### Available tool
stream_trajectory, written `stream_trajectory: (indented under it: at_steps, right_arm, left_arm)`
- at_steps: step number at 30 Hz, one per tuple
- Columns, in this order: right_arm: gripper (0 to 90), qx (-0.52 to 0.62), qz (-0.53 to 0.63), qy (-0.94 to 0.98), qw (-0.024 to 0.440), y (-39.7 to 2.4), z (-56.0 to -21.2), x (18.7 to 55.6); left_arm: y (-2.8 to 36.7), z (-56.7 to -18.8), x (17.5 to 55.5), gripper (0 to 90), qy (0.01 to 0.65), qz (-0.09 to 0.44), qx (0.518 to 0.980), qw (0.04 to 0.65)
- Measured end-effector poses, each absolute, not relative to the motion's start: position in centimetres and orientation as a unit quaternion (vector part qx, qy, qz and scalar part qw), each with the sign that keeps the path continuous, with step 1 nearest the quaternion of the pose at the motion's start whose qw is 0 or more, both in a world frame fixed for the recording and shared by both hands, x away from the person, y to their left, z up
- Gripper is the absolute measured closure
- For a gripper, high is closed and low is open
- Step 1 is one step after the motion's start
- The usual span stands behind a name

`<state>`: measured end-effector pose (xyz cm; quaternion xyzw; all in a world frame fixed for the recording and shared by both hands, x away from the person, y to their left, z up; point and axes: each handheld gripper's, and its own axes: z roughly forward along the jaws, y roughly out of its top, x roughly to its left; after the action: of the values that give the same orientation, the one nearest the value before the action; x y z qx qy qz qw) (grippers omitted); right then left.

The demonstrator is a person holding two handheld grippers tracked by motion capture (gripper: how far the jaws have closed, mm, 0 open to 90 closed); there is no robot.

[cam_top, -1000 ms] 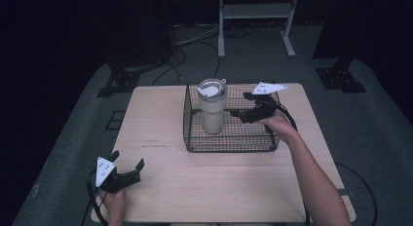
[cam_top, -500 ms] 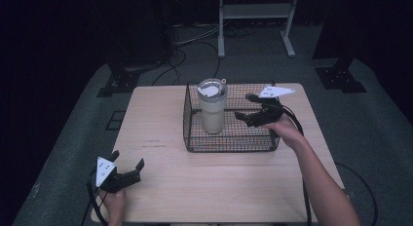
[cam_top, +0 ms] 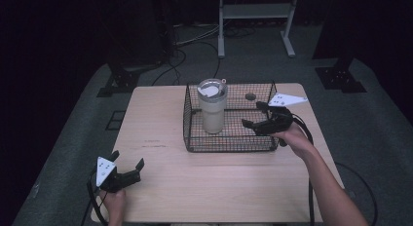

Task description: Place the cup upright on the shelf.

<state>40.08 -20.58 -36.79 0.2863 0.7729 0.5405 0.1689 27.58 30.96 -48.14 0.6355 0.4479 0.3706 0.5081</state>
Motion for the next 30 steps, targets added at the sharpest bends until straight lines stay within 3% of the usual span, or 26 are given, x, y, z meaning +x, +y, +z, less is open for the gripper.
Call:
stream_trajectory:
  at_steps: [30]
  right_arm:
    - [5.6, 0.277, 0.538, 0.780, 0.163, -23.0, -38.2, 35.7]
  left_arm:
    - [30.9, -48.1, 27.5, 0.0, 0.447, 0.374, 0.636, 0.506]
